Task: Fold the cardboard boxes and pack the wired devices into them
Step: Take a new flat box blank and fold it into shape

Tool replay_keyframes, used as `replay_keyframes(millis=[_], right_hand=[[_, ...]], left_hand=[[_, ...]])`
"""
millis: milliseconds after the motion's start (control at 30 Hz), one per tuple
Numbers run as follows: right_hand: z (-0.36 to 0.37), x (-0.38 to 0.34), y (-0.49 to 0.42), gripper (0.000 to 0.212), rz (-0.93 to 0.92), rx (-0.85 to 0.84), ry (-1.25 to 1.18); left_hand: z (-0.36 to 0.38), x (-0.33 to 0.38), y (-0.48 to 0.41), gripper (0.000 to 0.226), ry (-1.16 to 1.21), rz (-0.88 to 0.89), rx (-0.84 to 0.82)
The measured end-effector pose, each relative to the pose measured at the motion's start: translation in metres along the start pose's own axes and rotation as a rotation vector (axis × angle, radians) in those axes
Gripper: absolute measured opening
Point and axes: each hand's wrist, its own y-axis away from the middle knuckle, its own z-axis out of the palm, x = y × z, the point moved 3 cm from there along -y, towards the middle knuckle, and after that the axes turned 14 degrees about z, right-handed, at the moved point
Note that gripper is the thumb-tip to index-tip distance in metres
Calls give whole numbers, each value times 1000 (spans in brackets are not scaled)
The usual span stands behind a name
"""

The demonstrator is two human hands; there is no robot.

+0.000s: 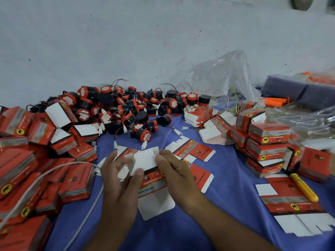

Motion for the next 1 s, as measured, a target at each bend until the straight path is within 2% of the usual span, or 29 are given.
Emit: replay_keyframes(millis=[33,100,167,233,300,367,433,500,600,667,733,800,900,1000], right_hand=[[0,-1,0,32,-9,6,-1],[-1,-2,2,30,-39,19,-1],[-1,-2,3,26,-92,50,73],[0,0,2,24,-146,101,200],[2,6,1,21,-138,142,261],[4,11,1,18,-73,174,234],[4,13,1,22,-31,182,151],[0,11,1,32,-30,184,94],[-6,11,-2,33,-3,58,-88],[-9,11,-3,38,21,-28,-165],[-9,11,-2,43,33,-74,-195],[-7,11,-1,39,24,-98,-166],[-5,10,0,29,-5,-86,-59],[-9,12,-2,35,8,-78,-2]], left_hand=[[0,-3,-2,55,120,-66,21],[-3,-9,-2,56,231,-155,-35],[-10,-9,-1,42,72,-99,-129],[-11,-2,0,27,-238,85,-188],[-4,6,4,24,-426,241,-260],[3,10,5,25,-490,267,-315],[4,11,5,8,-438,256,-366],[5,13,7,25,-317,258,-438],[9,14,9,25,-220,217,-525],[8,10,7,22,-132,80,-476],[3,-1,7,50,-6,-134,-424],[5,-7,10,61,68,-255,-476],[12,-3,16,58,37,-132,-613],[15,-2,15,69,-112,42,-670]])
